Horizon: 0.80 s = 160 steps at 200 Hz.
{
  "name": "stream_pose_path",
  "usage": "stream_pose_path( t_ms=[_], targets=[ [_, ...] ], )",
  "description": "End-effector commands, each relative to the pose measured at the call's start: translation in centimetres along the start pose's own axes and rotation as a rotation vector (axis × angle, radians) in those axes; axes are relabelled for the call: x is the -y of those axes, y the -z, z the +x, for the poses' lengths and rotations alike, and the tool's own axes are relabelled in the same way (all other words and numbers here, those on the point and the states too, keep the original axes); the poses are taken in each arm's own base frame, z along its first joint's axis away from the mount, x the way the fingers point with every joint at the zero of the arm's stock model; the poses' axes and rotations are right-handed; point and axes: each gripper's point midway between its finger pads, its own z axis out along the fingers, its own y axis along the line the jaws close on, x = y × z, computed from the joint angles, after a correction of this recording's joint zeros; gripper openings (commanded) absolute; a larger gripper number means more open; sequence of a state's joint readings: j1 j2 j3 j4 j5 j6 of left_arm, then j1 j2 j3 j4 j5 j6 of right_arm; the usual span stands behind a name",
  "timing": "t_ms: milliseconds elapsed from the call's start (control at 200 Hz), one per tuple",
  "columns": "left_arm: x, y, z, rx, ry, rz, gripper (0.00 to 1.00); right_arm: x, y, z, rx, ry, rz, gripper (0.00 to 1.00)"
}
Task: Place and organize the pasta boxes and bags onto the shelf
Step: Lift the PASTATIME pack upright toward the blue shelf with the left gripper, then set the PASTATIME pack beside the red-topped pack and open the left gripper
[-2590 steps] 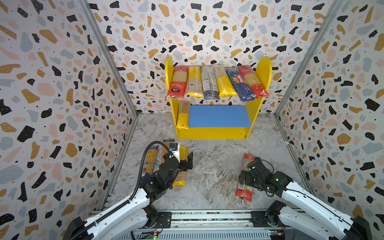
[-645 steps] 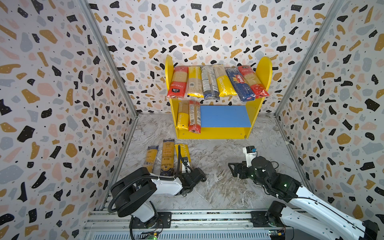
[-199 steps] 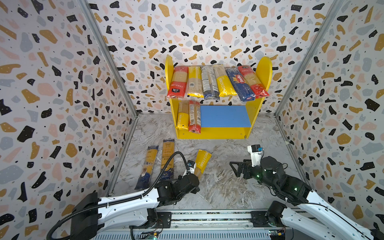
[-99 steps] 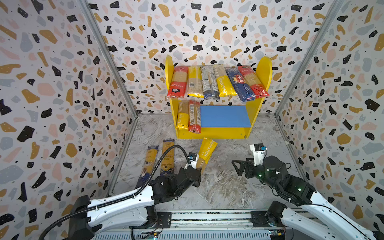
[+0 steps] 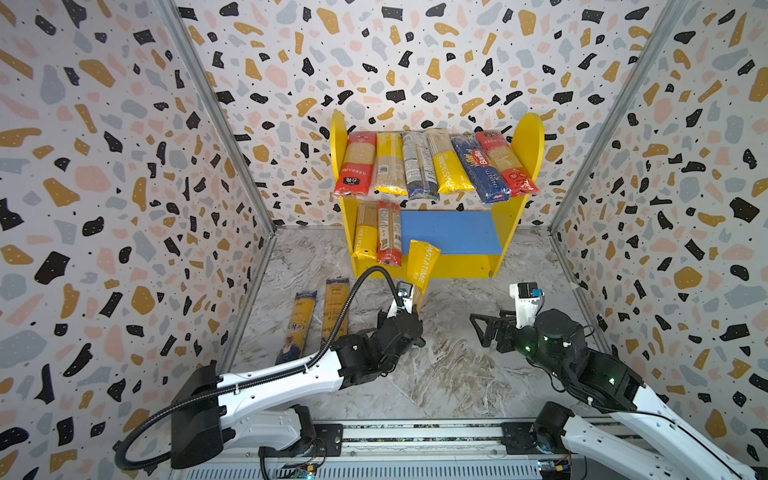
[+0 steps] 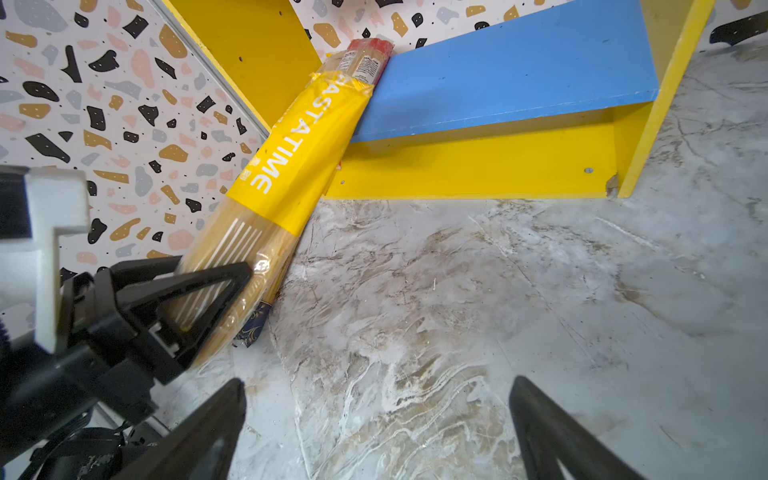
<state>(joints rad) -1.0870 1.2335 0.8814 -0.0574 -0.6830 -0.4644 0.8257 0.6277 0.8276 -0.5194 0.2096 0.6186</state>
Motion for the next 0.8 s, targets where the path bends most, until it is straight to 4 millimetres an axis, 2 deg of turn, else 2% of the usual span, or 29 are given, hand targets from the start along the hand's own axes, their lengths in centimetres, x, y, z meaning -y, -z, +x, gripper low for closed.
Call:
stream_pose_path(
  t_ms=[0, 340, 586, 796],
  targets=[
    [-0.4, 0.3, -9.6, 0.288, 0.228, -0.018, 0.0, 0.3, 1.2, -1.2, 0.035, 0.01, 0.02, 0.99],
    [-0.6, -6.0, -14.0, 0.361, 0.284, -0.021, 0.0, 1.8, 2.5, -2.1, 0.068, 0.039, 0.101, 0.99],
    [-0.6, -11.1, -15.2, 0.358, 0.292, -0.019, 0.0, 2.6, 3.1, -2.8, 0.084, 0.064, 0.152, 0.99],
    [-1.6, -14.2, -16.3, 0.369, 0.311, -0.028, 0.0, 3.0, 2.7, -3.0, 0.08, 0.079, 0.19, 0.99]
  ],
)
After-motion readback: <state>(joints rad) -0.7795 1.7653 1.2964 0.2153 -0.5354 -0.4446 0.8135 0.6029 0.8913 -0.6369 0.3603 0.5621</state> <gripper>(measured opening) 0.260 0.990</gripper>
